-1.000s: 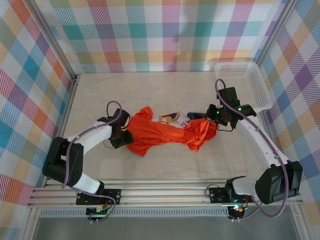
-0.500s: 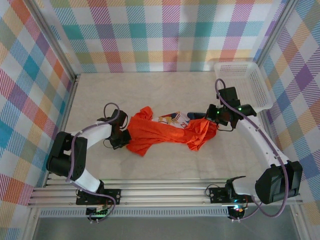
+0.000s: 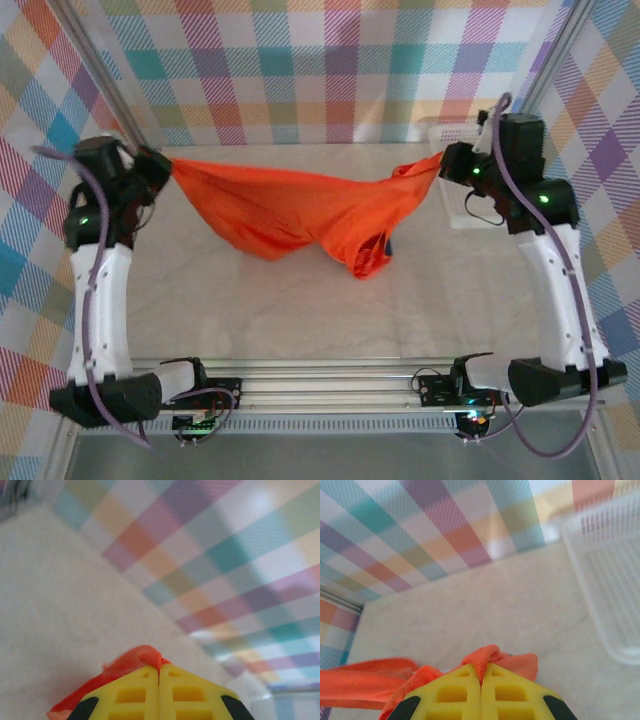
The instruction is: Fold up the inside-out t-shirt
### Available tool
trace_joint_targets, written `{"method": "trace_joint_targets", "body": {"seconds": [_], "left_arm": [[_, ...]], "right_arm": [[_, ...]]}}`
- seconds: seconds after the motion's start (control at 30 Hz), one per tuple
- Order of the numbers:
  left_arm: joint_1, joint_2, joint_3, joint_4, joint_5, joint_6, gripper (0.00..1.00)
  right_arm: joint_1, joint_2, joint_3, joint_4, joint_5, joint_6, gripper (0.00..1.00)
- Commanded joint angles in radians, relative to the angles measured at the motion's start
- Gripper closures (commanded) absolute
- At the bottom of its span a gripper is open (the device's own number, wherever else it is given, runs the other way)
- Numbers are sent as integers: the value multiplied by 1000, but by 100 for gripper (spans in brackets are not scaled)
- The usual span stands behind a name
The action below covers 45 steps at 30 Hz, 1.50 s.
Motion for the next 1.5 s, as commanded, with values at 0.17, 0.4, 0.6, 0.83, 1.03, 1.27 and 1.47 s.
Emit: {"method": "trace_joint_targets", "body": {"seconds": [0.17,0.4,0.6,0.83,1.03,1.27,1.47], "left_arm": [[28,-95,227,-46,39,67,100],[29,-133,304,-55,1,115,100],[28,-45,204,-34,38,96,100],[-18,224,-42,110,80,68,100],[-102,547,8,102,-3,85,63],[-226,543,19,-137,-266,186,31],[-337,289,-349,-131,-236,129,39]], "right_arm": [[-8,-176,157,-19,23,-28,100],[-8,-159,276,-40,37,-73,100],[-9,-11,215,-14,63,-124,100],[-23,295,77,115,101,-156,100],[-33,659,287,-10,-21,-110,57],[43,543,39,-63,-42,-70,36],[252,270,-516,102,-93,19,35]]}}
